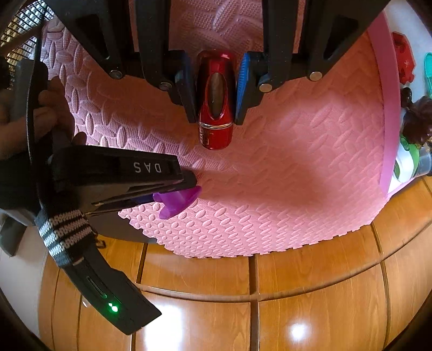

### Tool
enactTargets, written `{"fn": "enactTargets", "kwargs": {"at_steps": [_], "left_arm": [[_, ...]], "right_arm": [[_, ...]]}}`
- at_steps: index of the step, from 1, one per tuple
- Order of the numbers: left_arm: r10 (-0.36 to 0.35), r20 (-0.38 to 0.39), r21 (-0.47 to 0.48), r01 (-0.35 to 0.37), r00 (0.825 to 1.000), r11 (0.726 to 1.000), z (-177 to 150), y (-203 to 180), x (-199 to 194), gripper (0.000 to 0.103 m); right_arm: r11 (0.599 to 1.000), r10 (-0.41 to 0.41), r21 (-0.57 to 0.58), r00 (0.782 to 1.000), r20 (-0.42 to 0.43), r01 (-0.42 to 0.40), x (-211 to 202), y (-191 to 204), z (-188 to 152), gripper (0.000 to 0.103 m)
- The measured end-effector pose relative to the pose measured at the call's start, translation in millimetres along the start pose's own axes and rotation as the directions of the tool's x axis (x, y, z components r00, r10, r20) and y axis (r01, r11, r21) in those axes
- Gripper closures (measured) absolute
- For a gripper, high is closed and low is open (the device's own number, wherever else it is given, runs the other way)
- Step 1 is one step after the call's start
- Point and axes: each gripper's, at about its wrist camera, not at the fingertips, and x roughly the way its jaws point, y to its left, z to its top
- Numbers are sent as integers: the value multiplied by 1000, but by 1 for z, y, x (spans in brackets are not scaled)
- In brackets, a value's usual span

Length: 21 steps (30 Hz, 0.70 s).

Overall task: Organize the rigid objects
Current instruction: 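Carry the red cylinder into the tray and open the left tool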

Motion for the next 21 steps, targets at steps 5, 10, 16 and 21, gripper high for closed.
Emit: {"fn": "enactTargets", "kwargs": {"at_steps": [5, 10, 16, 21], "left_arm": [[11, 2, 10, -11, 1000, 1000, 0, -1, 0, 76], [20, 0, 13, -20, 1000, 1000, 0, -1, 0, 76], [38, -7, 24, -38, 999, 999, -3, -2, -5, 77], [35, -20, -29, -36, 999, 999, -4, 6, -9, 77]], "right_arm": [[1000, -16, -26, 1000, 8, 16, 0, 3, -1, 70], [998, -30, -54, 999, 44, 32, 0, 7, -4, 71], [998, -30, -48, 997, 68, 33, 2, 6, -4, 71], [999, -31, -41, 997, 71, 34, 3, 5, -3, 71]]}}
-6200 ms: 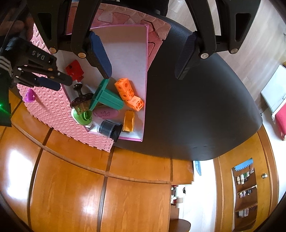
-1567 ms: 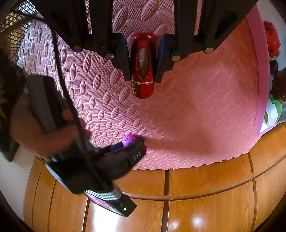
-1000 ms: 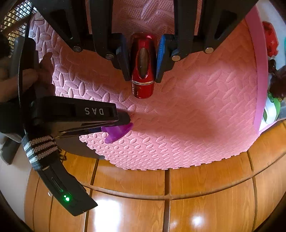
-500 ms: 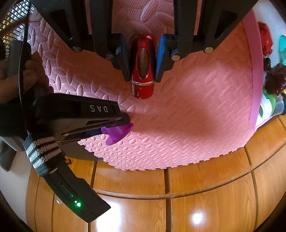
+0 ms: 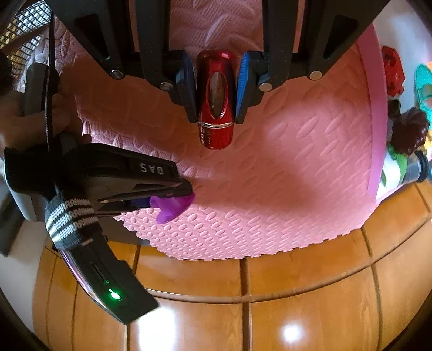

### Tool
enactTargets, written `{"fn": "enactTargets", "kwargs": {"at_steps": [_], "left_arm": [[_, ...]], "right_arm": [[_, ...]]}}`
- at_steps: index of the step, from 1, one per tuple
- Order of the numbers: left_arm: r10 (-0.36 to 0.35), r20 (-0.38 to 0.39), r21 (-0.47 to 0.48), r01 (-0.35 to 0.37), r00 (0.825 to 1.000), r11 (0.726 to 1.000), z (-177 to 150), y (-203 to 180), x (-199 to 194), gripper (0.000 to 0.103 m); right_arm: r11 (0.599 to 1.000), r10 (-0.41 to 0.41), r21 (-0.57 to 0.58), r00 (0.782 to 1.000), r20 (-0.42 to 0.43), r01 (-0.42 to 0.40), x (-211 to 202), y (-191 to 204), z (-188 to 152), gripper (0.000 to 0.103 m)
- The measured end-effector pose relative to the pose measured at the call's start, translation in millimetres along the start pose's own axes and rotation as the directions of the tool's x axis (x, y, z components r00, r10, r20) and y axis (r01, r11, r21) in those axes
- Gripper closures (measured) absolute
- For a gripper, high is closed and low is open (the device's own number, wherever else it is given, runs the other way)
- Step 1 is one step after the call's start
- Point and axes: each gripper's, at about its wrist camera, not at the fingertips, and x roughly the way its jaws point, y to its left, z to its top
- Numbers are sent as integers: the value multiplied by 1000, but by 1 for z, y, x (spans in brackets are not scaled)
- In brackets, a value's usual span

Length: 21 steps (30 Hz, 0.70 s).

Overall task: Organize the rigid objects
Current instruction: 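Carry the red cylinder into the tray and open the left tool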

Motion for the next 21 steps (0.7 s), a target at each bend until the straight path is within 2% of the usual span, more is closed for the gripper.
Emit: {"fn": "enactTargets", "kwargs": {"at_steps": [5, 21], "left_arm": [[-6, 60, -20, 7, 998, 1000, 6, 3, -21, 77], [-23, 120, -65, 31, 993, 997, 14, 9, -67, 77]], "right_arm": [[1000, 7, 6, 1000, 1, -7, 0, -1, 0, 71], [1000, 6, 7, 1000, 2, -6, 0, -1, 0, 71]]}}
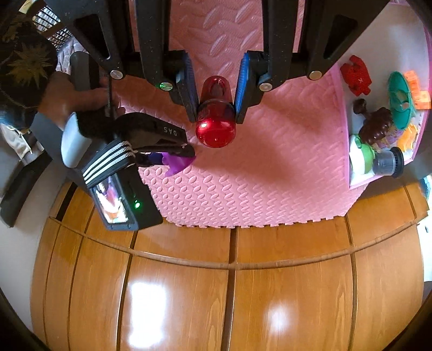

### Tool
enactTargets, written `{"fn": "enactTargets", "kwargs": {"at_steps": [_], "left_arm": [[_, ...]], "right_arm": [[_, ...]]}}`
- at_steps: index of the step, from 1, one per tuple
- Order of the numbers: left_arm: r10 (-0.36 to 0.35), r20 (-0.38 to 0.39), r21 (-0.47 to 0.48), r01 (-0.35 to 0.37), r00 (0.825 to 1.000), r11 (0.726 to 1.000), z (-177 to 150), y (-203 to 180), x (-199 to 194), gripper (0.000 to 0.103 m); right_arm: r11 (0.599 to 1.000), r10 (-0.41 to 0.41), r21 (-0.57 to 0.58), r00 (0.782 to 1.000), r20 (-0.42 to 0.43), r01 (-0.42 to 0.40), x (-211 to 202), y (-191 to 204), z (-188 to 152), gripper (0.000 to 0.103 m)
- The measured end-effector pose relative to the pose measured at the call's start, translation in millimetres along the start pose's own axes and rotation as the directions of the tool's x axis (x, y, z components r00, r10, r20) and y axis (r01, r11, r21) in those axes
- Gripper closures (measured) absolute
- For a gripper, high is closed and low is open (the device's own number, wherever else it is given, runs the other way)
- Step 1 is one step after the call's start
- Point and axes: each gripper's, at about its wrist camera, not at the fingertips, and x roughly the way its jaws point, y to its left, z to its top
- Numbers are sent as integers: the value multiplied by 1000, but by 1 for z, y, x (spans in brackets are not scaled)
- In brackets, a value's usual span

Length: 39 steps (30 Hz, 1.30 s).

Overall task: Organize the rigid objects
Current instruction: 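Carry the red cylinder into the tray and open the left tool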

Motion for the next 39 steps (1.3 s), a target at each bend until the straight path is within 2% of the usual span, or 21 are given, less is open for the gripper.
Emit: {"fn": "enactTargets", "kwargs": {"at_steps": [13, 27, 34, 39], "left_arm": [[6, 28, -45, -5, 1000, 999, 0, 17, -32, 77], [67, 37, -155, -61, 997, 986, -8, 69, -61, 77], [146, 53, -259, -128, 988, 957, -17, 123, -94, 77], [245, 14, -359, -223, 970, 906, -43, 177, -118, 77]], "right_arm": [[1000, 3, 3, 1000, 0, -3, 0, 0, 0, 71], [1000, 2, 4, 1000, 0, -2, 0, 0, 0, 71], [1000, 1, 3, 1000, 0, -1, 0, -1, 0, 71], [1000, 0, 2, 1000, 0, 0, 0, 0, 0, 71]]}}
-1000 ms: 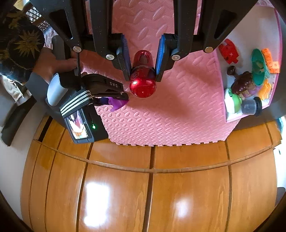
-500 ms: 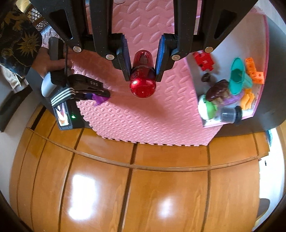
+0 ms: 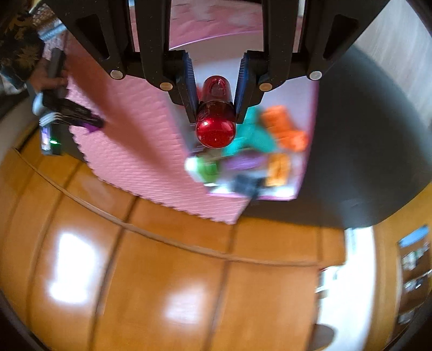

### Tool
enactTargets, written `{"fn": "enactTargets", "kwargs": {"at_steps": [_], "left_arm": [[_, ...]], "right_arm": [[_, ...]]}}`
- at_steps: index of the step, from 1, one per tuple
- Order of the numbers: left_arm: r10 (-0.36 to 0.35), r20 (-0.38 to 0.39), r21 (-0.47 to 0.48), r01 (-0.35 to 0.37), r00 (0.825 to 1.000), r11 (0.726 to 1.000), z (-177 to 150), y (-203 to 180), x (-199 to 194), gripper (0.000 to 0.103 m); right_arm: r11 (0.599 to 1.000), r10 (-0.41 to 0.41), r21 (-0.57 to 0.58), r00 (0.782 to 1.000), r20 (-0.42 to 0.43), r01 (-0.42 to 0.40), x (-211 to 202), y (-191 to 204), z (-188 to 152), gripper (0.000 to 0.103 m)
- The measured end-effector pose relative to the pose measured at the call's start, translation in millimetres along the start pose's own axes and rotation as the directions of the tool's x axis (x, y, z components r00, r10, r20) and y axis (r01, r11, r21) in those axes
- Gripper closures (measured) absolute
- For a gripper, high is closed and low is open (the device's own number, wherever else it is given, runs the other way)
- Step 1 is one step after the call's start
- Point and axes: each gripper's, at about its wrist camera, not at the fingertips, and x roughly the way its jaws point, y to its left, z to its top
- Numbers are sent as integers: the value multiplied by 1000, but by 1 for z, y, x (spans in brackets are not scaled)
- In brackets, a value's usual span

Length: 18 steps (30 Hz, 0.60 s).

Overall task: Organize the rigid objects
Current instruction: 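Carry the red cylinder into the tray and open the left tool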

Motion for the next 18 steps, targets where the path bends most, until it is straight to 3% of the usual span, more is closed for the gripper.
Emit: {"fn": "enactTargets", "kwargs": {"at_steps": [4, 8, 18], "left_arm": [[61, -34, -88, -64, 998, 994, -12, 44, -2, 77], [83, -60, -121, -89, 995, 989, -21, 60, 3, 77], [82, -119, -26, -86, 990, 996, -18, 43, 35, 77]], "right_arm": [[1000, -5, -5, 1000, 0, 5, 0, 0, 0, 71], [1000, -8, -7, 1000, 0, 8, 0, 1, 0, 71], [1000, -9, -7, 1000, 0, 9, 0, 1, 0, 71]]}}
